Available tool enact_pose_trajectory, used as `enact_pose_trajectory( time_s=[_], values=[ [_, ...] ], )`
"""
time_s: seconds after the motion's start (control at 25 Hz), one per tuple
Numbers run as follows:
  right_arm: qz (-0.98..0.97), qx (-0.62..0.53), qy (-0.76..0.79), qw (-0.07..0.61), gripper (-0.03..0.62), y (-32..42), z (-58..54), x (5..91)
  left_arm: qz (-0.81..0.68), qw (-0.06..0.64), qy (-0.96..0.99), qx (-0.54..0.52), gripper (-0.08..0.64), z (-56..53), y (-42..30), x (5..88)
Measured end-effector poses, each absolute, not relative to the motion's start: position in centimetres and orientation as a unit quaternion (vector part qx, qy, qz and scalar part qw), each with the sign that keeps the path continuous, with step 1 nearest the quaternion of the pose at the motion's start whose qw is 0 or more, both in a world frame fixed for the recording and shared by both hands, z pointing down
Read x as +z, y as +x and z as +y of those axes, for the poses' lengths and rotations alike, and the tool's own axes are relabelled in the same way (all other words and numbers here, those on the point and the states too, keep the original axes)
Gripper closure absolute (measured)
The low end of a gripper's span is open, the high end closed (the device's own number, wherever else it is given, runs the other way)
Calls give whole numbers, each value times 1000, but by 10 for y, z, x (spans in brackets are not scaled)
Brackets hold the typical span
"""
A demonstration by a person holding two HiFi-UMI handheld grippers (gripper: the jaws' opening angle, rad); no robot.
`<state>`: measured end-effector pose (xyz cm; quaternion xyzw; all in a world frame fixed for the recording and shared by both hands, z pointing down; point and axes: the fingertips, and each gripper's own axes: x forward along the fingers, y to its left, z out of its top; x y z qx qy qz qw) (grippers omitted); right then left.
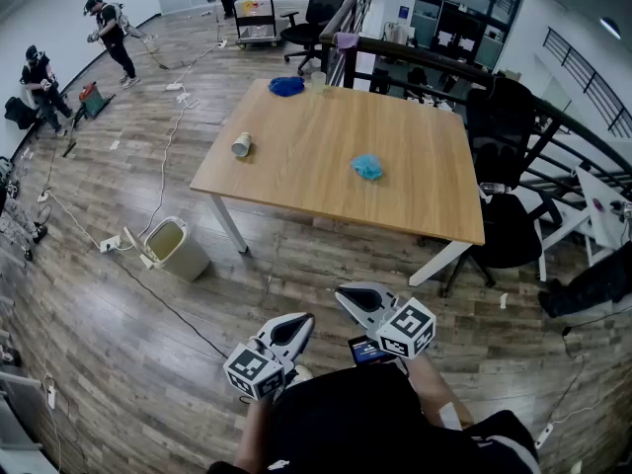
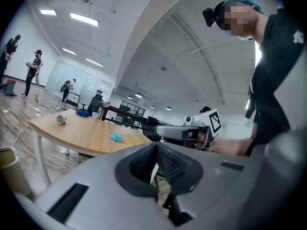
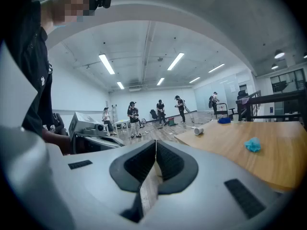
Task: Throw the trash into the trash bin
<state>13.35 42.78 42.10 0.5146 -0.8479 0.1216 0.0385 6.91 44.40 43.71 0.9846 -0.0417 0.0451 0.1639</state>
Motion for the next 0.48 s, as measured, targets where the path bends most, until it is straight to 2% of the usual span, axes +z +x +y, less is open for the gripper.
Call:
enact_pose_trajectory(
  time_s=[0.24, 0.48],
  values=[
    [-814, 76, 568, 92, 594, 123, 408, 436, -69, 191, 979, 33, 563, 405, 19, 449],
    [-781, 100, 610, 90, 594, 159, 390, 446, -45, 217, 975, 32, 563, 388, 31, 460]
  ],
)
